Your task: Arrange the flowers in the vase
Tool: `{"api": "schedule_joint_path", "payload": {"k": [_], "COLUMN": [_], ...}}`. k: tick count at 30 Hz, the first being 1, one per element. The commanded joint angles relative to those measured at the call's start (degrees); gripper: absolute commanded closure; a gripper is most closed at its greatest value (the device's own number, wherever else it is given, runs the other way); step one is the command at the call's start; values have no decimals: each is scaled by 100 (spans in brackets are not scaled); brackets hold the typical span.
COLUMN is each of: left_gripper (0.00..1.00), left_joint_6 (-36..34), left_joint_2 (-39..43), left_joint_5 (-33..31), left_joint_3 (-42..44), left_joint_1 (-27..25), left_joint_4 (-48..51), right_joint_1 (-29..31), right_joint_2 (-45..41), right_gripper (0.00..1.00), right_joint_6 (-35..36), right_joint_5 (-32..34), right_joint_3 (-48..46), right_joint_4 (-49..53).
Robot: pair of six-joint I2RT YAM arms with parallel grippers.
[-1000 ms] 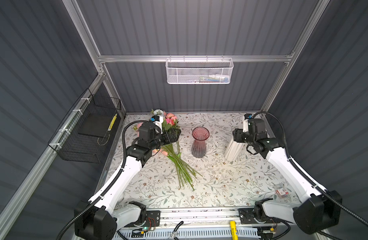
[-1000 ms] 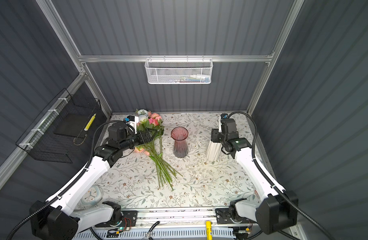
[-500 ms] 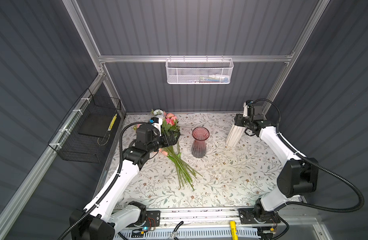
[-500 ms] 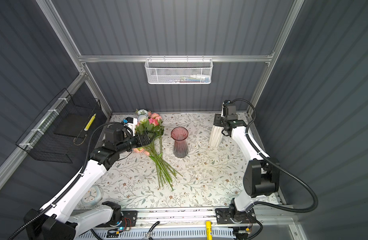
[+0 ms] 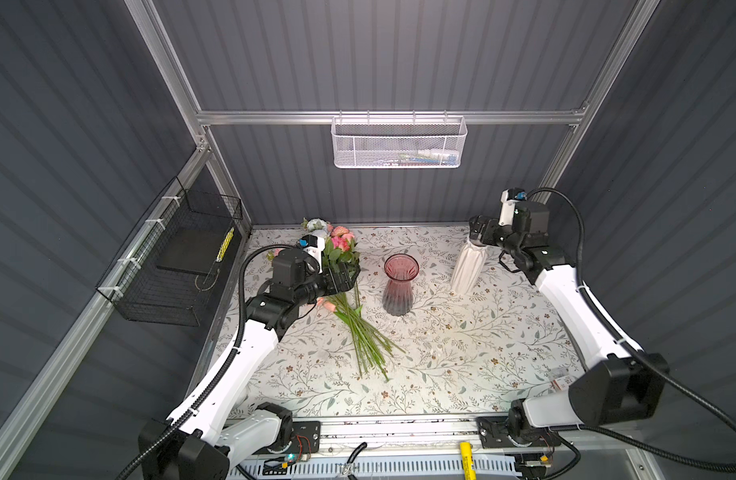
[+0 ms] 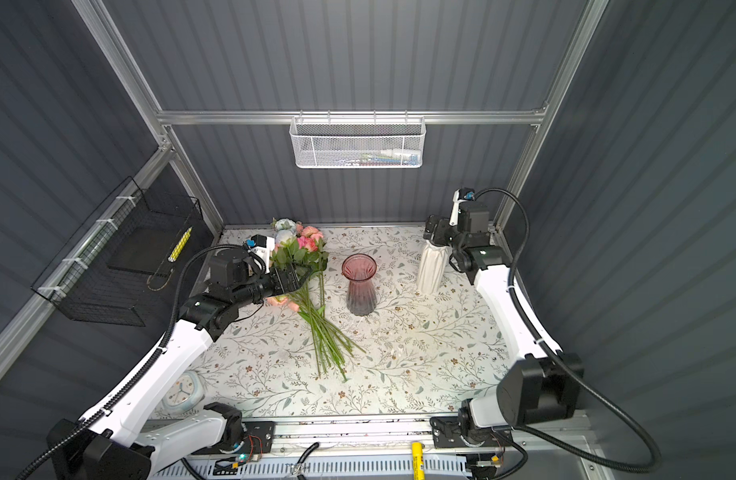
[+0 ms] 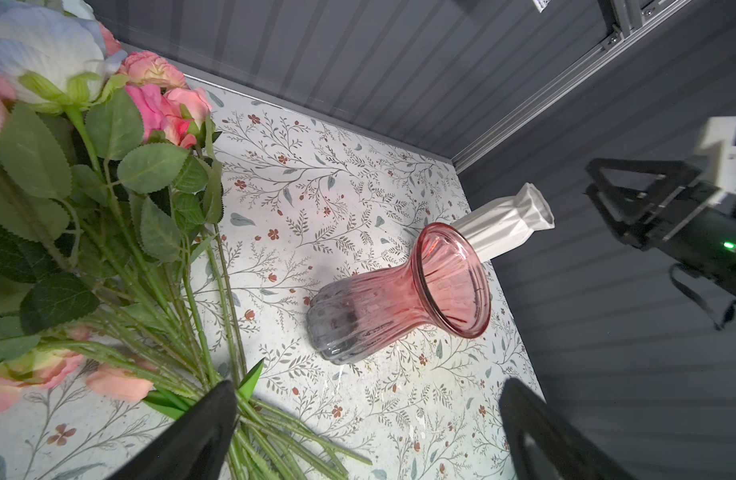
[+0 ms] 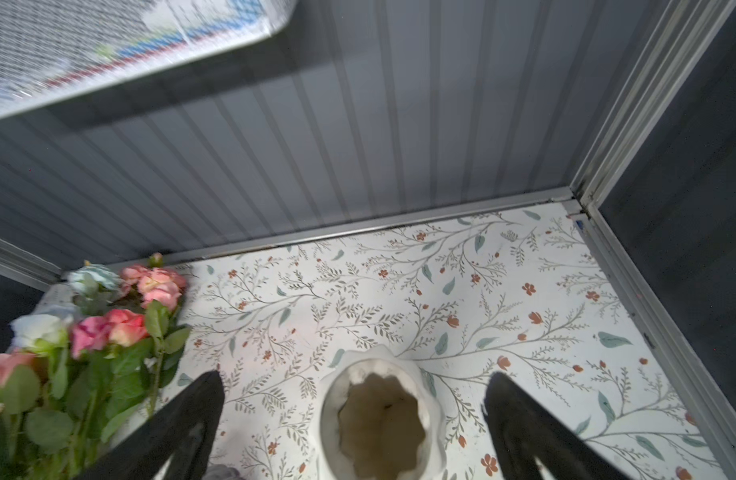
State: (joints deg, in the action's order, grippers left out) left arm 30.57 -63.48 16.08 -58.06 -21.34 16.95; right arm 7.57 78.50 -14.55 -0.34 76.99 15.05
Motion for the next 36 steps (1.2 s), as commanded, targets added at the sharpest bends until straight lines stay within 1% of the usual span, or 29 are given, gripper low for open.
{"api": "schedule_joint_path", "payload": {"k": [1,3,5,7,11,14,17,20,25,27,30,32,34,36], "left_gripper": [1,3,6,10,11,10,10,10,11,17,30,38,42,50], "left_joint_6": [-121,-97,-77,-33,102,229,282,259,173,152,140,133,106,48], "left_joint_2": [69,-38,-181,-320,-384,-385,-246,16,199,154,-116,-384,-661,-981], "left_joint_5": [-189,-380,-547,-588,-613,-579,-604,-766,-1028,-1115,-1088,-1080,-1087,-1092], "left_joint_3": [-5,33,91,177,406,446,504,679,743,772,720,658,595,506], "left_joint_1": [-37,-36,-35,-30,-34,-30,-34,-29,-28,-28,-28,-28,-28,-28], "left_joint_4": [169,258,339,344,179,141,221,204,358,306,90,-152,-393,-579], "right_joint_1": [242,460,594,767,1112,1093,1023,1022,1027,1026,1021,1026,1026,1026], "right_joint_2": [-584,-966,-1175,-1389,-1790,-1815,-1602,-1470,-1471,-1476,-1472,-1303,-1226,-1163], "right_gripper": [1,1,1,1,1,1,1,1,1,1,1,1,1,1], "right_joint_6": [-147,-224,-355,-452,-521,-1030,-1520,-1687,-1696,-1617,-1545,-1563,-1563,-1535], "right_joint_5": [-394,-621,-834,-1091,-1328,-1599,-2275,-2244,-2130,-2225,-2368,-2415,-2486,-2573], "right_joint_3": [-355,-652,-886,-1271,-1987,-2477,-2762,-2778,-2757,-2805,-2946,-3036,-2983,-2965], "right_joint_4": [-226,-336,-399,-641,-1179,-1771,-2307,-2358,-2228,-2226,-2246,-2254,-2119,-2062]}}
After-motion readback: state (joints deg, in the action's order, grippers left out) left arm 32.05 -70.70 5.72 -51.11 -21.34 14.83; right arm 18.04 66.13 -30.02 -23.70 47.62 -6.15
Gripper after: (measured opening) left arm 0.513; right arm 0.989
